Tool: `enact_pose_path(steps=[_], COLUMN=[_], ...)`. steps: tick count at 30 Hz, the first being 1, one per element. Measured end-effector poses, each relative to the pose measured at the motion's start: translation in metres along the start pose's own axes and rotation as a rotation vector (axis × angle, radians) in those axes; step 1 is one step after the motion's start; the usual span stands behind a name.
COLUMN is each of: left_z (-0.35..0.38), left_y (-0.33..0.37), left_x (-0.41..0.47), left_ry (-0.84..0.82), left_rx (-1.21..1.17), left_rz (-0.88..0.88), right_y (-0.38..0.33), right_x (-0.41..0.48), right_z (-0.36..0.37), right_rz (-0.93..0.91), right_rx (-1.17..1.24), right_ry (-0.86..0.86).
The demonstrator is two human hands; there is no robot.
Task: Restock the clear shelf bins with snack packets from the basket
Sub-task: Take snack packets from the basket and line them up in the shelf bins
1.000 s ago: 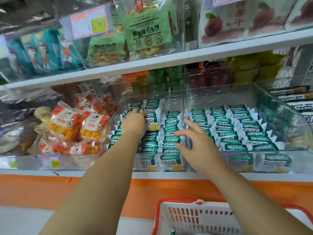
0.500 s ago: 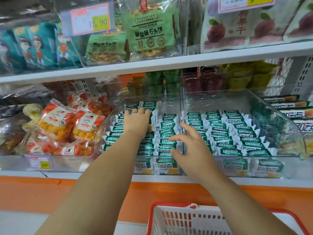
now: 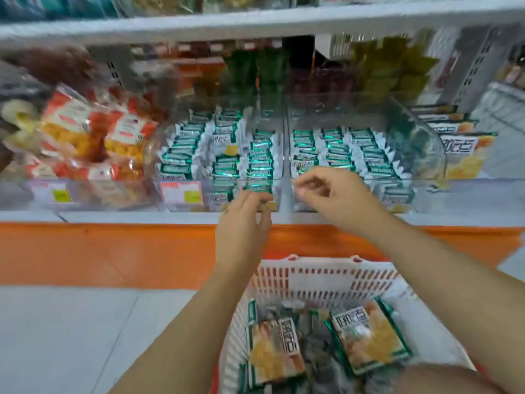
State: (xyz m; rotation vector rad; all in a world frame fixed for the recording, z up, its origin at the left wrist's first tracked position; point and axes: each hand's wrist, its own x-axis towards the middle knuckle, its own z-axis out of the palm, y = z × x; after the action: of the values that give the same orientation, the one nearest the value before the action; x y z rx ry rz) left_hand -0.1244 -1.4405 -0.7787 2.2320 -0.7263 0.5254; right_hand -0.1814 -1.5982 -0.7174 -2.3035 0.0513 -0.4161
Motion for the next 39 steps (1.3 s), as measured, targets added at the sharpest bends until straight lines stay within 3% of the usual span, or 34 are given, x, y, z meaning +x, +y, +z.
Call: enact_pose_path(steps=[5, 8, 13, 17, 26, 31, 33, 39], left_z=[0.050, 0.085, 0.134, 0.147, 0.153, 0.143, 0.137, 0.096], left_y=[-0.014, -0.035, -0.062, -0.061, -0.060, -0.058, -0.053, -0.011], left_x=[-0.084, -0.122, -0.171, -0.187, -0.190, -0.186, -0.178, -0.111], left_ry=[-0.255, -0.537, -1.050, -1.101, -1.036, -1.089, -1.138, -0.970], left_rx=[-0.126, -0.099, 0.157, 0.222, 0.241, 0.221, 0.213, -0.274], left_rz=[-0.376, -0.526, -0.490, -0.498, -0.500, -0.472, -0.426, -0.422], right_y=[0.083, 0.132, 0.192, 0.222, 0.225, 0.213, 0.201, 0.134], right_x=[-0.067, -0.096, -0.147, -0.187, -0.211, -0.203, -0.189, -0.115], right_z=[0.006, 0.019, 0.048, 0.064, 0.076, 0.067, 0.056, 0.012], right_rz=[0.345, 0.527, 0.572, 0.583, 0.544, 0.570, 0.547, 0.400], right_rx=[-0.053, -0.054, -0.241, -0.430, -0.659, -0.528, -0.425, -0.206], right_ry=[-0.286, -0.433, -0.829, -1.110, -1.054, -1.052, -0.972, -0.667])
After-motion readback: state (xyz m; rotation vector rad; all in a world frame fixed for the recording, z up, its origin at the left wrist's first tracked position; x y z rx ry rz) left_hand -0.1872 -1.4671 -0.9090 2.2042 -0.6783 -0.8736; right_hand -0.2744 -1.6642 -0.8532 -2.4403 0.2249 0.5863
